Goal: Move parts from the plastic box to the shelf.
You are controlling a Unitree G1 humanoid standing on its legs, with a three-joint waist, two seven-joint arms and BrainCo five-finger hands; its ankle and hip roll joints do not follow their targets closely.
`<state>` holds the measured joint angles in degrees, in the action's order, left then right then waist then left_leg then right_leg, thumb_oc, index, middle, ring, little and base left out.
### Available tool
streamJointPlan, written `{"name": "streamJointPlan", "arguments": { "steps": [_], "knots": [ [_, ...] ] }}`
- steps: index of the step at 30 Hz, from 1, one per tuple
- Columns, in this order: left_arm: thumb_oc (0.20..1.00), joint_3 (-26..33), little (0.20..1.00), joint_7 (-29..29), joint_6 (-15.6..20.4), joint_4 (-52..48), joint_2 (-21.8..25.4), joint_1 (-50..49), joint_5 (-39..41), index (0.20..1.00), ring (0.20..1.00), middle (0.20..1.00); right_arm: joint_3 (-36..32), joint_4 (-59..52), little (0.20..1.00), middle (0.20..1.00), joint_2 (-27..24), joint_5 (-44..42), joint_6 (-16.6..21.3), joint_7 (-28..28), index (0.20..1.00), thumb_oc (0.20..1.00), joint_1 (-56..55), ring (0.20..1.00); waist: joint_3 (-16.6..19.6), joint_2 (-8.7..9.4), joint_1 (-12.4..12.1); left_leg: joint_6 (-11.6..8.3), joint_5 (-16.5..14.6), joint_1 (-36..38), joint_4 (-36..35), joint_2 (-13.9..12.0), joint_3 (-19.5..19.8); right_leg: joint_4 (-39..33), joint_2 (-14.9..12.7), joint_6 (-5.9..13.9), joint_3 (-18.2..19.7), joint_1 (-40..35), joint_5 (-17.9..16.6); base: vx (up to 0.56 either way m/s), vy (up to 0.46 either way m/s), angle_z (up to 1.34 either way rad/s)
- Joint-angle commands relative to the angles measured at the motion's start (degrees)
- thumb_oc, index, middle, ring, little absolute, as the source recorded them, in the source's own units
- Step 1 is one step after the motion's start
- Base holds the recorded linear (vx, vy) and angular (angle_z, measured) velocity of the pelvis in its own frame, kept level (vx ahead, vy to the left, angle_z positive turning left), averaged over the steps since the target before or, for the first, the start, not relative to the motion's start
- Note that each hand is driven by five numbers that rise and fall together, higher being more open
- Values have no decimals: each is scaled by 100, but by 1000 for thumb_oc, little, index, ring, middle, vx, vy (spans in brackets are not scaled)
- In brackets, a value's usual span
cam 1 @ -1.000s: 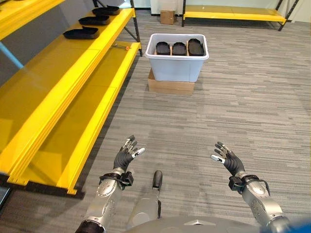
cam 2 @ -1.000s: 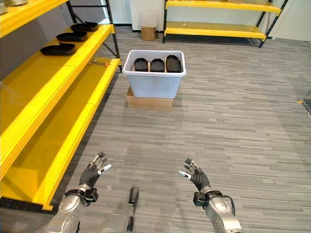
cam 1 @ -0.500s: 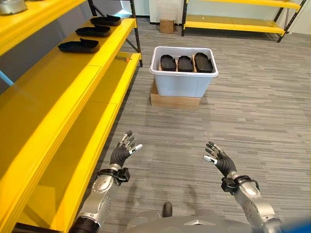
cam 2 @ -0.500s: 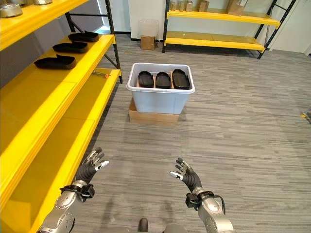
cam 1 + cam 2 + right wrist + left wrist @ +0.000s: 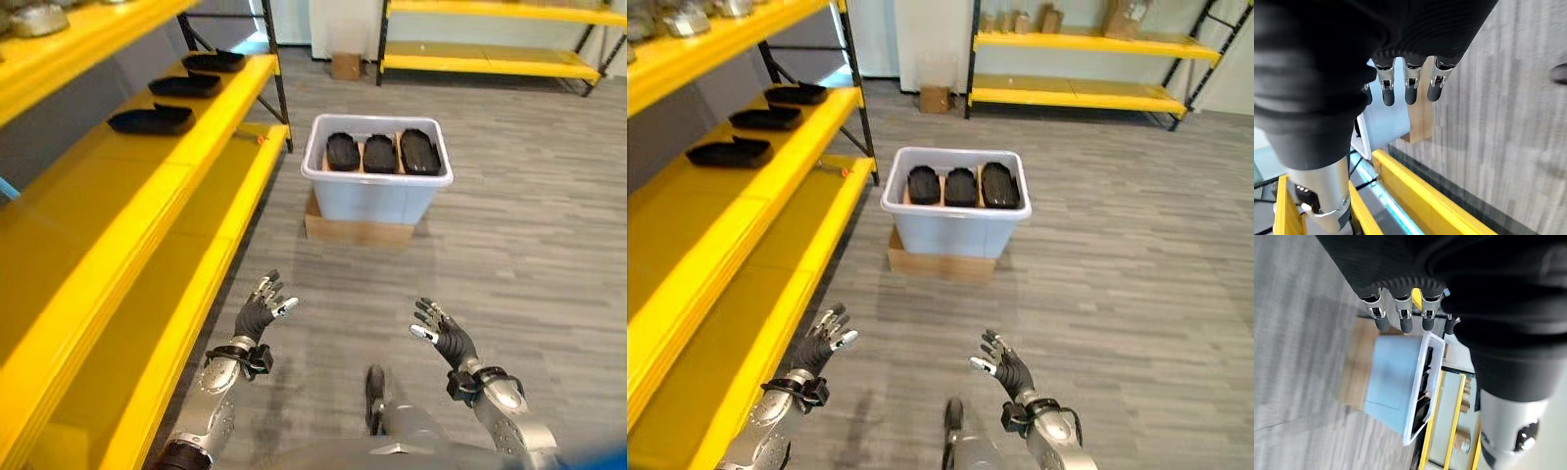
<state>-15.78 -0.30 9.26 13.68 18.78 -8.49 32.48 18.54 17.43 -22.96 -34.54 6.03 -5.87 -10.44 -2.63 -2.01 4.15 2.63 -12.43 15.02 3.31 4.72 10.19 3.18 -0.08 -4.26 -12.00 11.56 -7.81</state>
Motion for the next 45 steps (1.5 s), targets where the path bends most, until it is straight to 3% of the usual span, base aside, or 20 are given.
{"name": "streamJointPlan", "arguments": {
  "steps": [1,2,3,6,7,9,10,13,14,15,18,23,28,29,33,35,36,39,41,45],
  "knots": [
    [1000,124,1000,-64,271,-314,222,122,-75,1000,1000,1000,-61,-290,1000,1000,-25,8,284,-10,1000,1000,268,1000,21,234,95,-362,315,-25,610,-211,-306,-57,54,850,96,-94,246,467,-222,4],
    [1000,108,1000,-36,284,-297,208,143,-12,1000,1000,1000,-41,-192,1000,1000,-57,-25,291,9,1000,1000,326,1000,23,221,57,-581,885,-294,1359,-275,-403,-80,133,748,80,-319,368,195,-105,-6],
    [1000,108,1000,-36,285,-295,207,145,-11,1000,1000,1000,-41,-190,1000,1000,-57,-26,292,9,1000,1000,328,1000,25,218,59,-582,872,-313,1388,-276,-402,-83,135,747,78,-315,364,284,-167,-11],
    [1000,143,1000,-6,292,-369,231,117,131,1000,1000,1000,-66,-224,1000,1000,-137,-151,319,1,1000,1000,330,1000,-112,356,-43,-1026,1848,-1207,3436,-264,-520,-294,207,563,211,-797,550,217,-173,-11],
    [1000,133,1000,-1,283,-387,248,128,143,1000,1000,1000,-71,-224,1000,1000,-182,-151,332,37,1000,1000,344,1000,-235,437,-114,-1036,1975,-1462,3875,-229,-573,-362,177,497,272,-953,592,204,-178,-5],
    [1000,122,1000,23,254,-395,252,120,182,1000,1000,1000,-86,-218,1000,1000,-201,-160,328,124,1000,1000,351,1000,-391,534,-254,-734,1623,-2002,4087,-255,-782,-430,172,428,420,-1189,685,254,-147,-24],
    [1000,98,1000,66,251,-385,239,117,211,1000,1000,1000,-85,-207,1000,1000,-203,-199,360,189,1000,1000,369,1000,-480,562,-370,-493,1195,-2601,3671,-110,-914,-467,160,439,563,-1370,750,206,-63,-42],
    [1000,118,1000,36,263,-419,275,36,195,1000,1000,1000,-100,-211,1000,1000,-222,-110,362,176,1000,1000,348,1000,-474,604,-394,-336,1026,-2799,2970,-90,-965,-440,130,495,656,-1427,839,227,17,-40],
    [1000,103,1000,34,269,-385,287,-21,237,1000,1000,1000,-92,-154,1000,1000,-217,11,378,200,1000,1000,339,1000,-439,566,-426,-287,1171,-2966,1526,-214,-926,-385,186,525,725,-1549,958,292,49,-29],
    [1000,101,1000,34,270,-384,286,-25,237,1000,1000,1000,-91,-154,1000,1000,-218,12,379,201,1000,1000,335,1000,-451,587,-433,-285,1205,-2900,1440,-196,-938,-385,164,528,734,-1573,967,315,59,-18],
    [1000,98,1000,49,261,-321,274,-43,99,1000,1000,1000,-54,-73,1000,1000,-233,258,426,289,1000,1000,391,1000,-438,432,-559,-450,2111,-3026,-677,-311,-592,-468,438,520,988,-1981,1225,352,65,-18],
    [1000,139,1000,-14,277,-259,268,-71,124,1000,1000,1000,19,-85,1000,1000,-176,288,339,156,1000,1000,366,1000,-253,373,-619,-490,2439,-2744,-831,-366,-570,-318,411,555,1188,-2276,1509,362,129,-33],
    [1000,180,1000,71,269,-260,271,-34,194,1000,1000,1000,112,-170,1000,1000,-34,241,287,103,1000,1000,447,1000,-5,457,-670,-187,2076,-2525,-443,-142,-761,336,10,798,1218,-2359,1600,371,196,-37],
    [1000,161,1000,99,261,-318,305,0,149,1000,1000,1000,123,-192,1000,1000,17,276,273,101,1000,1000,468,1000,20,497,-655,-33,1858,-2386,-341,-30,-792,1181,-129,987,1211,-2055,1147,243,159,-20],
    [1000,162,1000,186,279,-379,382,97,133,1000,1000,1000,105,-252,1000,1000,86,292,289,100,1000,1000,510,1000,-54,443,-579,157,1636,-2039,-388,71,-817,2708,-277,1347,1203,-1338,86,160,133,2],
    [1000,143,1000,200,284,-413,414,120,122,1000,1000,1000,103,-280,1000,1000,88,320,304,87,1000,1000,506,1000,-138,392,-518,212,1580,-1872,-421,60,-807,3119,-327,1381,1130,-1153,-132,153,147,4],
    [1000,111,1000,202,250,-379,433,186,99,1000,1000,1000,92,-275,1000,1000,129,366,288,109,1000,1000,515,1000,-248,255,-446,272,1458,-1664,-399,-7,-796,3567,-410,1229,893,-825,8,263,202,2],
    [1000,110,1000,164,243,-381,455,161,109,1000,1000,1000,102,-287,1000,1000,122,297,275,100,1000,1000,478,1000,-305,161,-321,283,1407,-1364,-544,-20,-717,3196,-318,1048,735,-401,534,226,81,-2],
    [1000,129,1000,108,239,-375,465,82,162,1000,1000,1000,97,-274,1000,1000,118,227,280,93,1000,1000,460,1000,-307,111,-324,229,1281,-1216,-627,-50,-751,2070,-368,931,392,-244,897,203,-33,18],
    [1000,126,1000,81,237,-339,423,89,183,1000,1000,1000,141,-240,1000,1000,129,224,271,113,1000,1000,502,1000,-399,156,-236,132,1169,-1001,-685,-41,-739,577,-288,1050,465,-10,508,185,-91,-12]
  ]
}}
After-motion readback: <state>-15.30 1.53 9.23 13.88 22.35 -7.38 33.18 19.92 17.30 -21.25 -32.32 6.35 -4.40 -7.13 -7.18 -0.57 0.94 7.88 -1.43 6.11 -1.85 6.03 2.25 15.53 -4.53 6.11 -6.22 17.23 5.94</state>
